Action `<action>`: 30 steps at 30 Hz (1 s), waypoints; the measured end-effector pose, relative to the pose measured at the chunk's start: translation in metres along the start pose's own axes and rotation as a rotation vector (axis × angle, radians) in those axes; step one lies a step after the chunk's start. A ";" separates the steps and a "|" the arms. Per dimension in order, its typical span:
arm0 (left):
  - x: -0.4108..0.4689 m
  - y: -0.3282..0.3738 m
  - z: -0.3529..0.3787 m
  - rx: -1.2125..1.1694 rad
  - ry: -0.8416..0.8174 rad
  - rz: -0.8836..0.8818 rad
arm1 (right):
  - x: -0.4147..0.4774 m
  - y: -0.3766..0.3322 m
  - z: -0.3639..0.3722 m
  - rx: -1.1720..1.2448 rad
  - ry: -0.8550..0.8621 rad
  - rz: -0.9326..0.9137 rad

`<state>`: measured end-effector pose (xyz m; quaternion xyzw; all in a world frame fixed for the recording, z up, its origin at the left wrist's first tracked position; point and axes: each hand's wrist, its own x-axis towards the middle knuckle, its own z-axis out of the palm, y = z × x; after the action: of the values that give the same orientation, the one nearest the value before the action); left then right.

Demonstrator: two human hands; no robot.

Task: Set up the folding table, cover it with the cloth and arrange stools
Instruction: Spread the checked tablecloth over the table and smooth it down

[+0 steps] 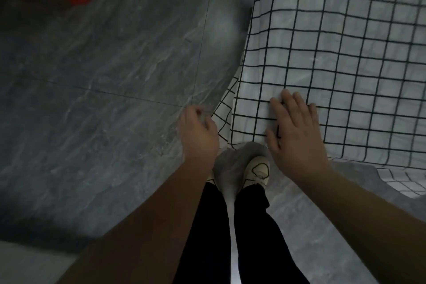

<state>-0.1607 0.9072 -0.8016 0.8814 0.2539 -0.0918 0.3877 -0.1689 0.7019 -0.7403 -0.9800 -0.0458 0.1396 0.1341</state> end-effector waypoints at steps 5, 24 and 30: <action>-0.028 0.033 -0.002 -0.305 -0.380 -0.224 | -0.008 0.001 -0.001 -0.031 -0.039 0.022; -0.037 0.048 -0.009 -0.002 -0.398 0.319 | -0.011 0.011 -0.002 -0.020 -0.047 -0.004; -0.033 0.030 0.021 -0.015 -0.664 0.319 | -0.019 0.013 0.000 -0.048 -0.044 -0.010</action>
<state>-0.1731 0.8622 -0.7849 0.8292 -0.0258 -0.3092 0.4649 -0.1864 0.6865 -0.7385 -0.9794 -0.0569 0.1595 0.1103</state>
